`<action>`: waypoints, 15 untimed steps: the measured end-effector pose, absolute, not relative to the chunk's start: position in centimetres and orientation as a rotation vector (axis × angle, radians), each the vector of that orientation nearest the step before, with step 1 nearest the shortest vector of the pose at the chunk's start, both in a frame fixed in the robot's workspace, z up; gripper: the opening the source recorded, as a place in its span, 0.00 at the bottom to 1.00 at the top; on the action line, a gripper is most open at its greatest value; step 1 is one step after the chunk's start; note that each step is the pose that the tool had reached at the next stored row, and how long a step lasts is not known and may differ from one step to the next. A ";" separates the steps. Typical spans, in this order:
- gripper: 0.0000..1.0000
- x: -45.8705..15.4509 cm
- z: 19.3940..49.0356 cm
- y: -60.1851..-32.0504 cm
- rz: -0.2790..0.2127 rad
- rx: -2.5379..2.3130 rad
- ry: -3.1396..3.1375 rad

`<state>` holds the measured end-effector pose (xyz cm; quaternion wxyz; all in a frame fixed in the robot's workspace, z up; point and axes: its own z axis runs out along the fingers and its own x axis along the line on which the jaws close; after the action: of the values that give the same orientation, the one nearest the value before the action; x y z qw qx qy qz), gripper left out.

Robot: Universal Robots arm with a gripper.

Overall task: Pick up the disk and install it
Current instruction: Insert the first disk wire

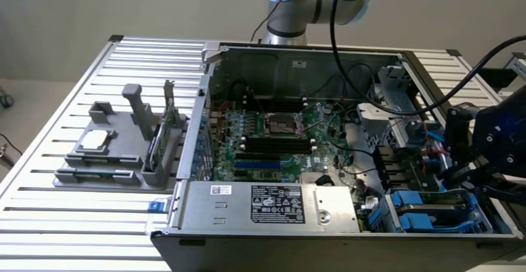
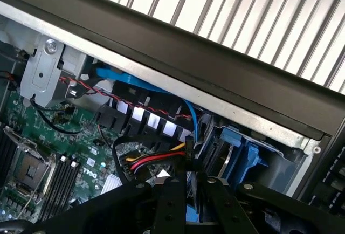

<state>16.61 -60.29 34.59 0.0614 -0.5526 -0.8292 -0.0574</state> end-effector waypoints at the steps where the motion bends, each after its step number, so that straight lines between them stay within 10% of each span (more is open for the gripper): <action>1: 0.17 16.6 34.6 -60.3 -0.162 -1.679 -2.510; 7: 0.17 16.6 34.6 -60.3 -0.057 -1.723 -2.543; 15: 0.17 16.5 35.0 -60.2 -0.045 -1.742 -2.534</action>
<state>16.47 -60.25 34.97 0.0332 -0.5660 -0.8236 -0.0145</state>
